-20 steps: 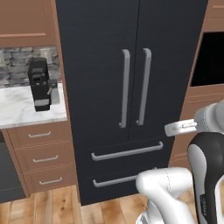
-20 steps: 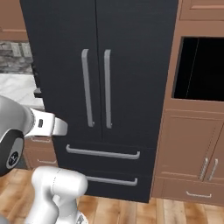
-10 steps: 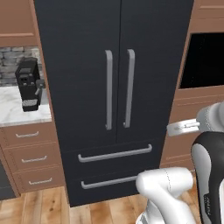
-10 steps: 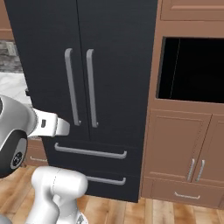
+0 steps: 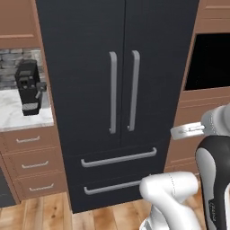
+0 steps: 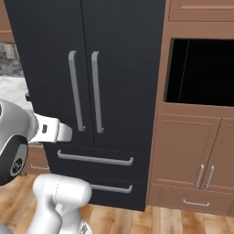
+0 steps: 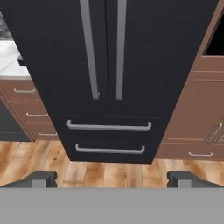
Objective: Retrieve the steak from the fridge and place it on the saucepan with marinade on the stove.
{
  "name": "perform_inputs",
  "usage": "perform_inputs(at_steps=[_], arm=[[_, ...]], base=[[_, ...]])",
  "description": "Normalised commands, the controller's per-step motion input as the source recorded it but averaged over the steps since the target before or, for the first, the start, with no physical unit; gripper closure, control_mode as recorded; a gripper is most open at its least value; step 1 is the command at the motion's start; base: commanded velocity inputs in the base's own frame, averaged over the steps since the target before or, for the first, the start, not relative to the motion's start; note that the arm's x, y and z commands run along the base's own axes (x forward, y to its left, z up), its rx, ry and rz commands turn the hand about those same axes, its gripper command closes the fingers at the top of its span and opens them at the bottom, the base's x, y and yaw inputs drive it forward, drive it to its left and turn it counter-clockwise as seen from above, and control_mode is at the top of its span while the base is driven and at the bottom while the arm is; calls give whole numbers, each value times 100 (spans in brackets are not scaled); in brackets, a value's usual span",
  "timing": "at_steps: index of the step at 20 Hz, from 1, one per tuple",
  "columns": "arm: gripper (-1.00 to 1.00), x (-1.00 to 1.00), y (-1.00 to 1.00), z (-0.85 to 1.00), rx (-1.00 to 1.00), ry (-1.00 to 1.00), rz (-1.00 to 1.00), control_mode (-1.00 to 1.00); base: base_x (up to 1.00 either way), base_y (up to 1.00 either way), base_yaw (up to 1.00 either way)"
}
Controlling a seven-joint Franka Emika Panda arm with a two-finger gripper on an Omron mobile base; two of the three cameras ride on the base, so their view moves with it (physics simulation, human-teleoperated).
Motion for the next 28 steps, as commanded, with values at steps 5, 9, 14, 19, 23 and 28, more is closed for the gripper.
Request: perform_inputs(at_steps=[5, 9, 14, 19, 23, 28], arm=[[-100, 0, 0, 0, 0, 0, 0, 100], [-100, 0, 0, 0, 0, 0, 0, 100], [-100, 0, 0, 0, 0, 0, 0, 100], [-100, 84, -5, -1, 10, -6, 1, -100], [-100, 89, -6, 0, 12, -26, 0, -100], [-100, 75, -3, 0, 7, -38, 0, -100]], base=[[4, 37, -10], [0, 23, -8], [17, 0, 0], [0, 0, 0], [0, 0, 0], [0, 0, 0]])
